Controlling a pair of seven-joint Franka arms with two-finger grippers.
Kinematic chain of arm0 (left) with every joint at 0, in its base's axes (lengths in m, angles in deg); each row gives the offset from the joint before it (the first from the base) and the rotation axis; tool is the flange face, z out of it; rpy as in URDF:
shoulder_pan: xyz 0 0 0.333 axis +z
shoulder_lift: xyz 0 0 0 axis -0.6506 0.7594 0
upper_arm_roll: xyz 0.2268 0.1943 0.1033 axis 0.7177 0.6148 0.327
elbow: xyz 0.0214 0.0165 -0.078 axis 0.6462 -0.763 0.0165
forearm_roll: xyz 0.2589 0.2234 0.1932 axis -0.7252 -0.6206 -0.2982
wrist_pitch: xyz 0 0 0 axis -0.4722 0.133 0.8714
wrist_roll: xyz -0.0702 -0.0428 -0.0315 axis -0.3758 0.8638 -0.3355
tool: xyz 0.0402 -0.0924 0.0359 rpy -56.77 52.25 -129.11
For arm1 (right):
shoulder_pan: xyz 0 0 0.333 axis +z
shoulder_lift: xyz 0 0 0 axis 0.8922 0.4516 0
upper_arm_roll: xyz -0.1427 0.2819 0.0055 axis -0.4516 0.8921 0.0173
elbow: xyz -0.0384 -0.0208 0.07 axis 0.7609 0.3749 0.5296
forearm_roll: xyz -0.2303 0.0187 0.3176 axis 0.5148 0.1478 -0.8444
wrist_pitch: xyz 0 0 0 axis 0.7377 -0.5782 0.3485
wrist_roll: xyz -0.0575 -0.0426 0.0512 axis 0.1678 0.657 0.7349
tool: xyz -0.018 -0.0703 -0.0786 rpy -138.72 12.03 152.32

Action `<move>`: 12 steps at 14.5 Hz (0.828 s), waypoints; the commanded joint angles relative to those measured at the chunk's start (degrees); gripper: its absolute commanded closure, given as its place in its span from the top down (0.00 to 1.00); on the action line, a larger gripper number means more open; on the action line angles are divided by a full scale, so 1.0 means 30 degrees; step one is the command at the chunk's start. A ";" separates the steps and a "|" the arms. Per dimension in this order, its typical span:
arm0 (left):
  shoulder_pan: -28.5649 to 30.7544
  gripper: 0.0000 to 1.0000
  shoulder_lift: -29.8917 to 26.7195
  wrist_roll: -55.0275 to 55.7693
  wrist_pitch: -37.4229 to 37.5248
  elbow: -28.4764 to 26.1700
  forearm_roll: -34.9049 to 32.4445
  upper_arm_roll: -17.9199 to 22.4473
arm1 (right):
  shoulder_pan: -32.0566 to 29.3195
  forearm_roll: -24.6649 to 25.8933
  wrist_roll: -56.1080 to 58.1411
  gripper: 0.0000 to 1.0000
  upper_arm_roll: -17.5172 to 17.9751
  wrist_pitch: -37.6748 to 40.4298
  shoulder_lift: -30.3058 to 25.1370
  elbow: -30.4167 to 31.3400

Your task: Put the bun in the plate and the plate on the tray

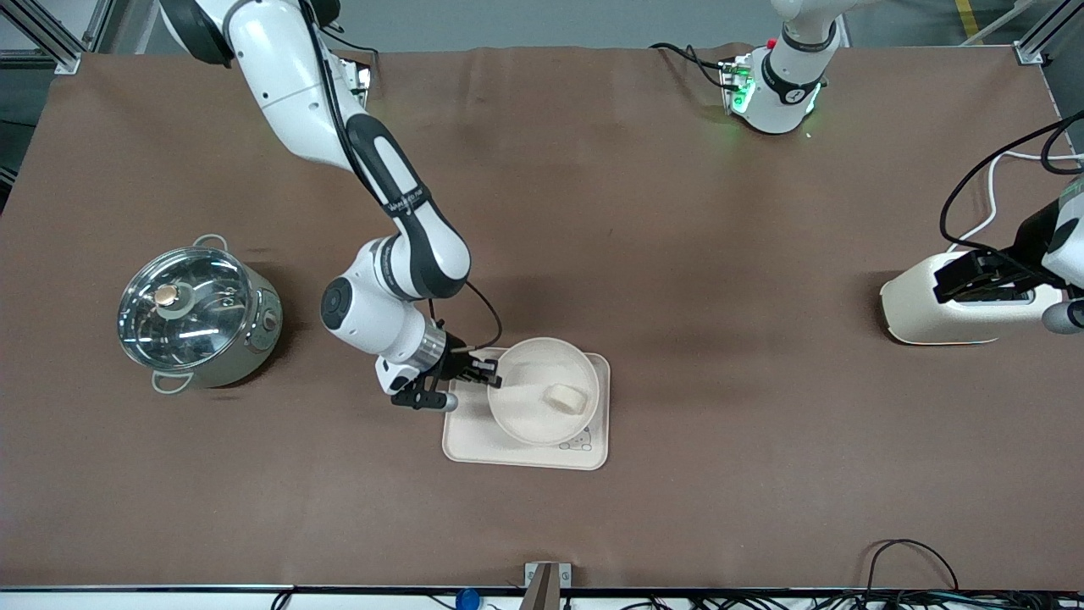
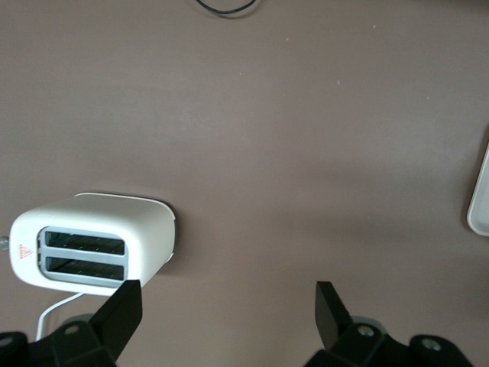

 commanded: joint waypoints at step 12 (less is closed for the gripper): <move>-0.6495 1.00 -0.6998 -0.2604 0.0201 -0.6543 0.2633 0.6097 | -0.1881 0.1656 0.0955 0.30 0.0199 0.2058 0.0976 -0.0687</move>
